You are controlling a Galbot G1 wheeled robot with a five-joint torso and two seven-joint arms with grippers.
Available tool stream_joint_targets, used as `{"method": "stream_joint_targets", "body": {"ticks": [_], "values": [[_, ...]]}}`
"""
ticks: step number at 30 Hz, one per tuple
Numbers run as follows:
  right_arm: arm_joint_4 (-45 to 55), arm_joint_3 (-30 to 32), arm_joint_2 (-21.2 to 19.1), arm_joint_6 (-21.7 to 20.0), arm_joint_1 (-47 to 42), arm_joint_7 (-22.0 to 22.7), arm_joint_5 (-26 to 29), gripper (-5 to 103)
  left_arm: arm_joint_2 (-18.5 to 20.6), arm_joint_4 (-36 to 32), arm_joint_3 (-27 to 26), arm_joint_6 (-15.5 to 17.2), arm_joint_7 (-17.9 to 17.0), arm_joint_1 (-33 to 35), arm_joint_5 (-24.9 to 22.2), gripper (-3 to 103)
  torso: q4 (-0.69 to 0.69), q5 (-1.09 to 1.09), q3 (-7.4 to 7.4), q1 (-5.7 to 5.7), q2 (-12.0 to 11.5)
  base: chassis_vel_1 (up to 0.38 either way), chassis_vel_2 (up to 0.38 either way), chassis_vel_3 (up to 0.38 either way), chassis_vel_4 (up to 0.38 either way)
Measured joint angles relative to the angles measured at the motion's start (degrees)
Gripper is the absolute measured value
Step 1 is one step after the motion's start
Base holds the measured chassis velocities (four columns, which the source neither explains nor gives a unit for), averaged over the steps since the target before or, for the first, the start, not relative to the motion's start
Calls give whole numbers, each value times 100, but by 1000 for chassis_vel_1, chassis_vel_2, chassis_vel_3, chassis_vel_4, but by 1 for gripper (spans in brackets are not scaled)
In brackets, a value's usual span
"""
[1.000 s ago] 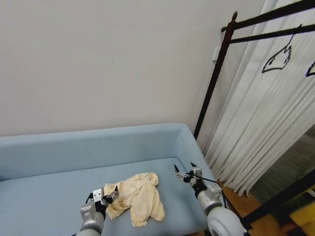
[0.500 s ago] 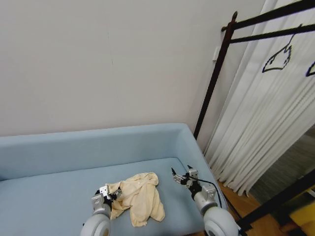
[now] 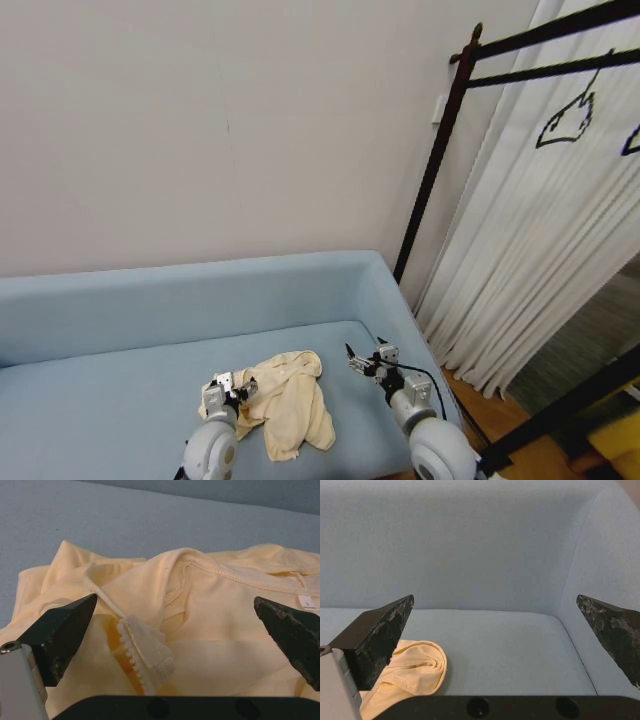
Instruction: Pick up the clothes from the sofa and hang them on the clothes hanger.
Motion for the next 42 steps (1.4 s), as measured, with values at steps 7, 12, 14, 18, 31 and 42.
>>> {"method": "stream_joint_targets", "body": {"ticks": [7,12,14,18,31,42], "values": [[13,15,-11,5,-50,12,-9,100,-24,144,-12,-54,4,23,46,92,1,0,0,0,0,0,0,0,0],[25,17,-12,6,-72,16,-20,100,-67,250,-6,-186,54,-18,82,70,0,0,0,0,0,0,0,0,0],[23,10,-14,7,-69,16,-26,100,-89,278,8,-196,67,-49,89,64,0,0,0,0,0,0,0,0,0],[15,6,-8,8,-65,17,-30,100,-110,335,18,-200,73,-69,90,47,0,0,0,0,0,0,0,0,0],[-15,9,4,15,-88,16,-56,100,-99,284,-25,-333,115,61,239,5,0,0,0,0,0,0,0,0,0],[-78,-154,117,22,-4,98,126,100,331,-381,-394,-584,502,84,610,1,0,-2,0,0,0,0,0,0,0]]}}
